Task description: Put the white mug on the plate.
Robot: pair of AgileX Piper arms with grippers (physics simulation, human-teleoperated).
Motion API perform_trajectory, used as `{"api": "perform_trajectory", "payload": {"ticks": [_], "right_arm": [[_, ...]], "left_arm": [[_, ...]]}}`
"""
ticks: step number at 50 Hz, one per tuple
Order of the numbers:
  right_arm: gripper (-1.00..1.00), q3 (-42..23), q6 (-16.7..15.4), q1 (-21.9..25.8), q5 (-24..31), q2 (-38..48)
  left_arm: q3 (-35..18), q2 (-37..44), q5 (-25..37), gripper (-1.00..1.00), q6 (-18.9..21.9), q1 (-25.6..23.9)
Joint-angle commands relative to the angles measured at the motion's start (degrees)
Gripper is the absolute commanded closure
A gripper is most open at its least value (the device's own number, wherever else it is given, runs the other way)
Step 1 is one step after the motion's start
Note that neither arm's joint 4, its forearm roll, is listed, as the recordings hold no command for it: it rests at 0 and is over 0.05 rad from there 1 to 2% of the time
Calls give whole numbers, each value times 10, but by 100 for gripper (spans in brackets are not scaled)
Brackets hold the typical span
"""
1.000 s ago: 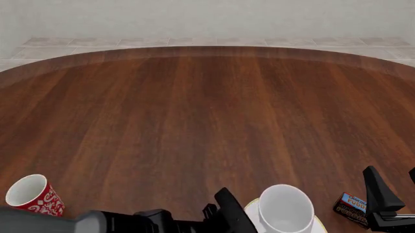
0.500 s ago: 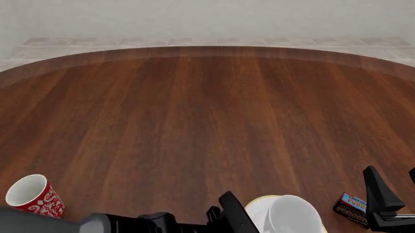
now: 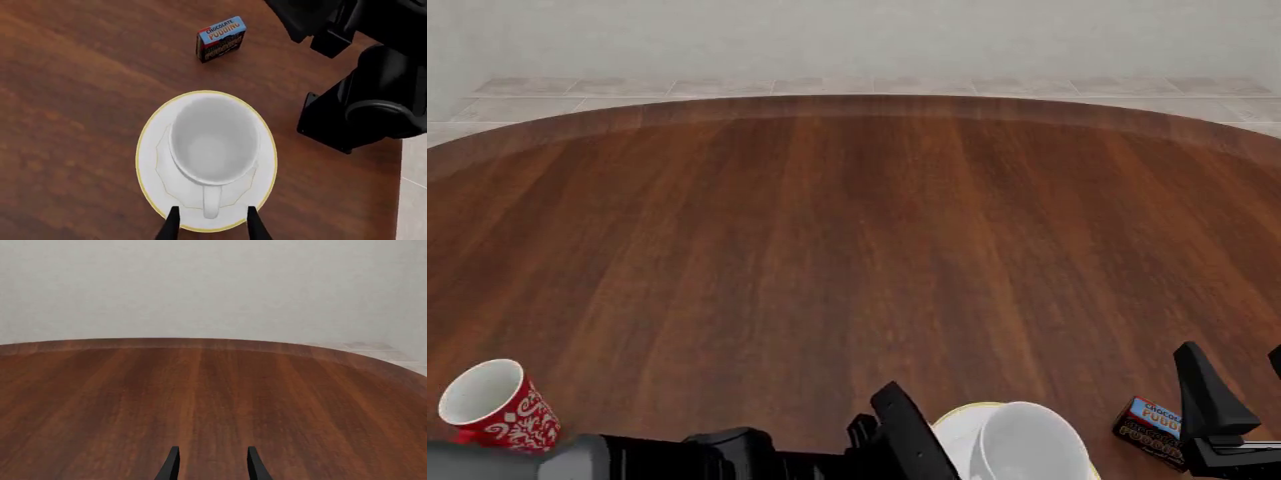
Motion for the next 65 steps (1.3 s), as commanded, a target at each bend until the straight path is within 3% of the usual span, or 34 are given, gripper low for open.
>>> {"api": "perform_trajectory", "payload": {"ticks": [1,17,38,47,65], "right_arm": [[-100,0,0,0,0,0],[-100,0,0,0,0,0],[-100,0,0,0,0,0],[-100,0,0,0,0,0],[-100,0,0,0,0,0]], "left_arm": [[6,-47,23,-100,13,4],[39,-121,38,-100,20,21],[118,-340,55,-100,33,69],[147,-381,62,-100,30,85],[154,-434,78,-100,33,92]]}}
